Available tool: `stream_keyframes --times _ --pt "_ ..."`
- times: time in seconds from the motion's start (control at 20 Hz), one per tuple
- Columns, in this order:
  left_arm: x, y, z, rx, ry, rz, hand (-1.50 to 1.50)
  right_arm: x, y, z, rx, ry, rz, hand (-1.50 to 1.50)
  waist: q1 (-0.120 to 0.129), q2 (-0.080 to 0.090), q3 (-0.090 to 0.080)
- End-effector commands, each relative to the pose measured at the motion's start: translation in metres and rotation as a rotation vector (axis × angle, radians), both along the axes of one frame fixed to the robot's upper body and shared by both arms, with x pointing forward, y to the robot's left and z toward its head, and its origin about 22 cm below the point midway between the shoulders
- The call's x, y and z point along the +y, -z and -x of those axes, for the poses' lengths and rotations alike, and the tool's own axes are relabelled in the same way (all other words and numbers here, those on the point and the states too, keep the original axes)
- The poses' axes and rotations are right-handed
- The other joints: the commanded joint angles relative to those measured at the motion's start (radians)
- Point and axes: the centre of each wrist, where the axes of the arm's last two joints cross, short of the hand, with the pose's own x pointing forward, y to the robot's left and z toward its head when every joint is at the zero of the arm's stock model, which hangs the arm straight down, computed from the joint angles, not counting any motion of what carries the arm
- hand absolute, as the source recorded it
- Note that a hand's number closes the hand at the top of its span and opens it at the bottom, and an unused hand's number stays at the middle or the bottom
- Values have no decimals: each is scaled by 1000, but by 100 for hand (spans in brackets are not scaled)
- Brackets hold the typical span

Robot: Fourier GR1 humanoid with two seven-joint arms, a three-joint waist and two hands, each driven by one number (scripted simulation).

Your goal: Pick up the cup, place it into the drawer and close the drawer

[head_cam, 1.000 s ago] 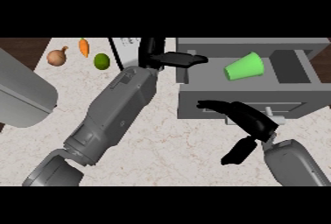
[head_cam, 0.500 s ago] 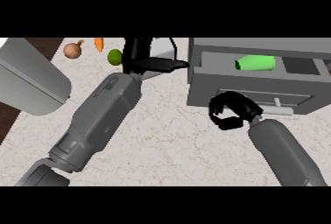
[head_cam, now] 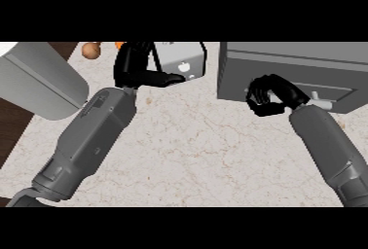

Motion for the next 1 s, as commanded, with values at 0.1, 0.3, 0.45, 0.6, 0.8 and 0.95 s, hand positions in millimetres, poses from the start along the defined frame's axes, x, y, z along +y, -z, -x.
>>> stream_keyframes --times 0.1,0.3,0.45,0.6,0.8,0.95 --pt "13 6 6 2 35 -5 -150 -25 -55 -29 -105 156 -48 150 50 18 -2" --pt "21 9 8 -11 44 -12 -150 -24 -67 -33 -110 169 -76 150 68 22 -3" --pt "22 8 9 -9 59 -18 -150 -41 -88 -35 -113 169 -88 150 72 20 -4" --pt "20 8 11 -2 84 0 -150 -43 -84 -32 -107 160 -110 150 87 21 -3" --pt "17 14 14 9 96 8 -150 -54 -97 -31 -112 149 -136 150 88 23 -4" --pt "28 13 13 9 91 2 -150 -62 -104 -29 -114 146 -156 150 90 22 -5"
